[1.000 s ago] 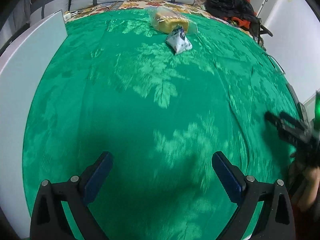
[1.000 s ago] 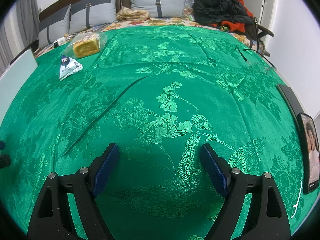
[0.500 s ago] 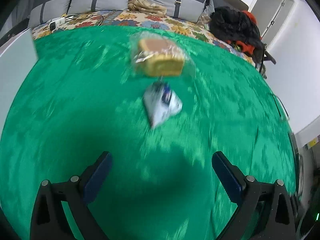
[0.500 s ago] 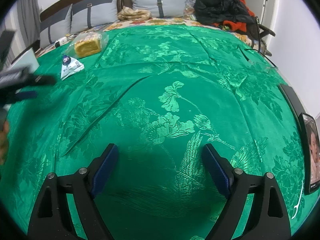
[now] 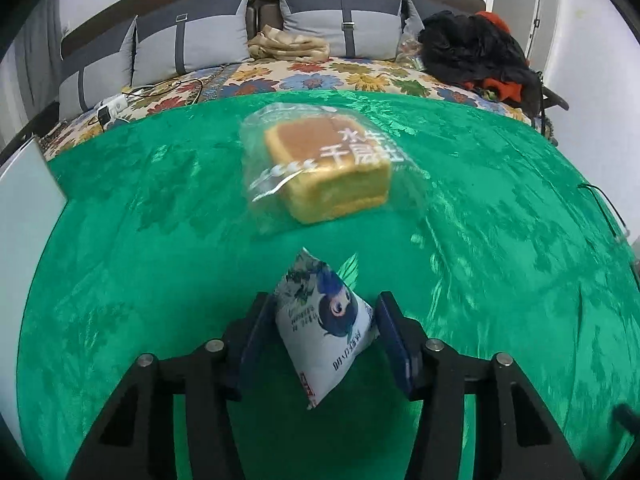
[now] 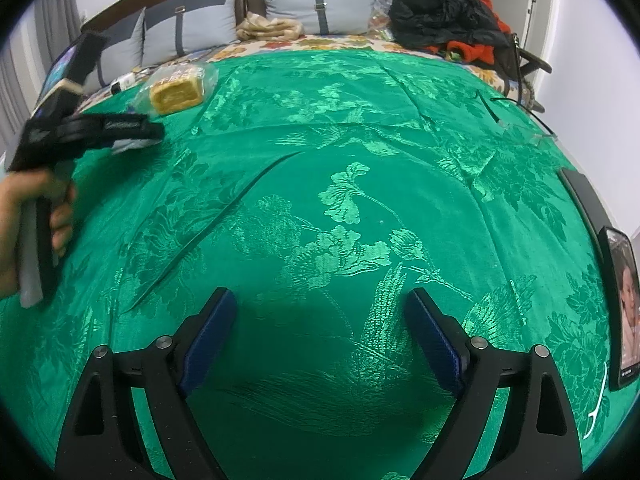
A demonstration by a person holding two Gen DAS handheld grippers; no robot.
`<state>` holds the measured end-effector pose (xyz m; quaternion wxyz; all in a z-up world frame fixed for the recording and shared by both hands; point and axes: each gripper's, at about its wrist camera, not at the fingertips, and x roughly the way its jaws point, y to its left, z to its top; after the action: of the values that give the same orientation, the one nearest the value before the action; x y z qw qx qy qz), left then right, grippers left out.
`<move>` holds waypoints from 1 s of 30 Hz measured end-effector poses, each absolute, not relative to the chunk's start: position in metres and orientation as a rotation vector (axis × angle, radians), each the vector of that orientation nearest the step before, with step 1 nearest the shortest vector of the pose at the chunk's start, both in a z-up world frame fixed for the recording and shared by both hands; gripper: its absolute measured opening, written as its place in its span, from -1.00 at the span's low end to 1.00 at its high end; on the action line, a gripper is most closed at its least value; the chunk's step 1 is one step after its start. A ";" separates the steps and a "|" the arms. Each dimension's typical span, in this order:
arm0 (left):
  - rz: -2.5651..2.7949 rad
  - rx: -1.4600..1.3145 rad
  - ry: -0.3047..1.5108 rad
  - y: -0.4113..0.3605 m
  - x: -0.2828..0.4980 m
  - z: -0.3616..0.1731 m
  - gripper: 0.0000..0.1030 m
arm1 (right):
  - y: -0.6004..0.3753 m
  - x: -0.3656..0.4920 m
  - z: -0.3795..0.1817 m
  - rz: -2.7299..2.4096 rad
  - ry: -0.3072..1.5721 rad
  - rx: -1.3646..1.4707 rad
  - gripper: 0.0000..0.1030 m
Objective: Organize snacks
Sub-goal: 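Grasp the white triangular rice-ball pack with the left gripper, then hold the rice-ball pack in the left gripper above the bedspread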
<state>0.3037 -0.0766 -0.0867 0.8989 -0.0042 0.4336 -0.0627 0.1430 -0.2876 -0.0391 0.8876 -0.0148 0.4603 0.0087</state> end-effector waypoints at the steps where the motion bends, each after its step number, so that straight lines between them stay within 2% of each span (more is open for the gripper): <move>1: -0.133 -0.013 0.897 -0.070 0.299 -0.085 -0.01 | -0.287 0.143 -0.039 0.019 0.957 -0.031 0.76; 13: -0.089 -0.026 0.914 0.038 0.217 -0.071 -0.01 | -0.287 0.143 -0.039 0.019 0.957 -0.031 0.76; 18: -0.070 -0.031 0.917 0.049 0.203 -0.081 0.00 | -0.287 0.143 -0.039 0.019 0.957 -0.030 0.76; 21: -0.062 0.014 0.893 0.046 0.198 -0.091 0.08 | -0.287 0.144 -0.039 0.020 0.956 -0.030 0.76; 24: -0.044 0.024 0.900 0.045 0.199 -0.093 0.28 | -0.287 0.143 -0.039 0.020 0.956 -0.030 0.76; 26: -0.018 0.019 0.917 0.048 0.201 -0.096 0.78 | -0.288 0.143 -0.039 0.020 0.956 -0.030 0.76; 27: 0.001 0.003 0.934 0.052 0.204 -0.099 0.90 | -0.287 0.143 -0.039 0.020 0.956 -0.030 0.76; 28: 0.012 -0.028 0.948 0.057 0.206 -0.101 1.00 | -0.288 0.143 -0.039 0.020 0.956 -0.030 0.76; 30: 0.022 -0.020 0.948 0.058 0.207 -0.102 1.00 | -0.288 0.143 -0.039 0.020 0.956 -0.030 0.76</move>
<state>0.2068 0.0577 -0.1018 0.8897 -0.0097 0.4563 0.0105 0.1434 -0.2875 -0.0391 0.8878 -0.0146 0.4600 0.0096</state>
